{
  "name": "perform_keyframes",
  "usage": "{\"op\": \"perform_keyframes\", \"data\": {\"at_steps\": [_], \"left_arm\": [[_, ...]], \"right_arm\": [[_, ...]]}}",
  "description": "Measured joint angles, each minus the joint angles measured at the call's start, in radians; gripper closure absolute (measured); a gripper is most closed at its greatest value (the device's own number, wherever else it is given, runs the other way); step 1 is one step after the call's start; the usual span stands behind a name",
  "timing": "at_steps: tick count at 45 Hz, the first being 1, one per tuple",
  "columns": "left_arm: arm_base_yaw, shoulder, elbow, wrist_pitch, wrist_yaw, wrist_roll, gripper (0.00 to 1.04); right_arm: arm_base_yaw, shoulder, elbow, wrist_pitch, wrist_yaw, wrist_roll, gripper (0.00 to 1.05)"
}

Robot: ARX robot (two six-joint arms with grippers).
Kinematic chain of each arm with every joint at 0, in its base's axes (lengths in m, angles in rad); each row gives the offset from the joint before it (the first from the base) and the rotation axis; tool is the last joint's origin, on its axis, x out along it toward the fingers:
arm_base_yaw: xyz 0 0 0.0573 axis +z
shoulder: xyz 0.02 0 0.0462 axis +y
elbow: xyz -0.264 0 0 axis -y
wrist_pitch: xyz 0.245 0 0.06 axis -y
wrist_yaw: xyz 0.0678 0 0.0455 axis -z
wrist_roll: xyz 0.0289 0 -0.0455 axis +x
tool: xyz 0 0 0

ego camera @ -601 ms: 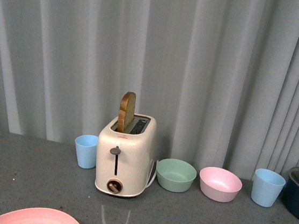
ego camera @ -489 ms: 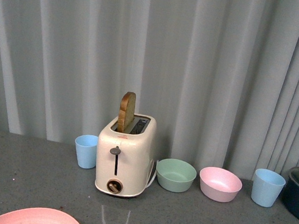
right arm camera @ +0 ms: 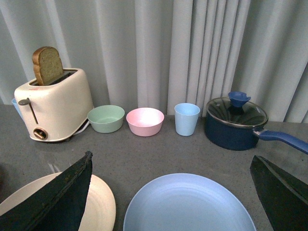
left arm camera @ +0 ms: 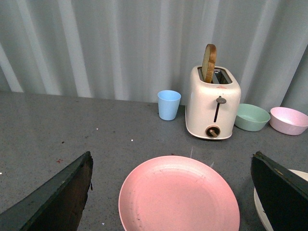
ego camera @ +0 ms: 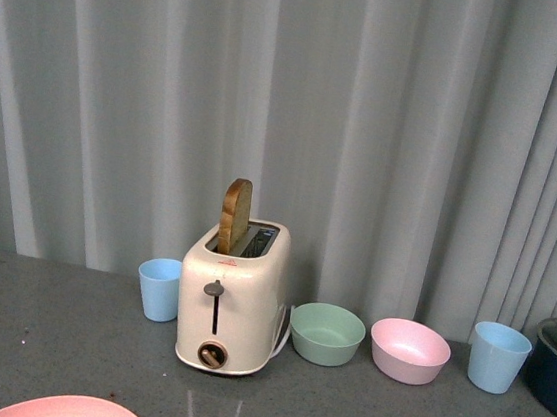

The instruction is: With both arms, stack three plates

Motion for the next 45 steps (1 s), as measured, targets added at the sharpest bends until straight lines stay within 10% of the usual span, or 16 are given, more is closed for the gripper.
{"op": "perform_keyframes", "data": {"at_steps": [42,45], "left_arm": [[0.0,0.0,0.0,0.0,0.0,0.0,0.07],[0.045,0.105,0.071,-0.196,0.16,0.054,0.07]], "right_arm": [[0.0,0.0,0.0,0.0,0.0,0.0,0.07],[0.0,0.0,0.0,0.0,0.002,0.0,0.07]]}}
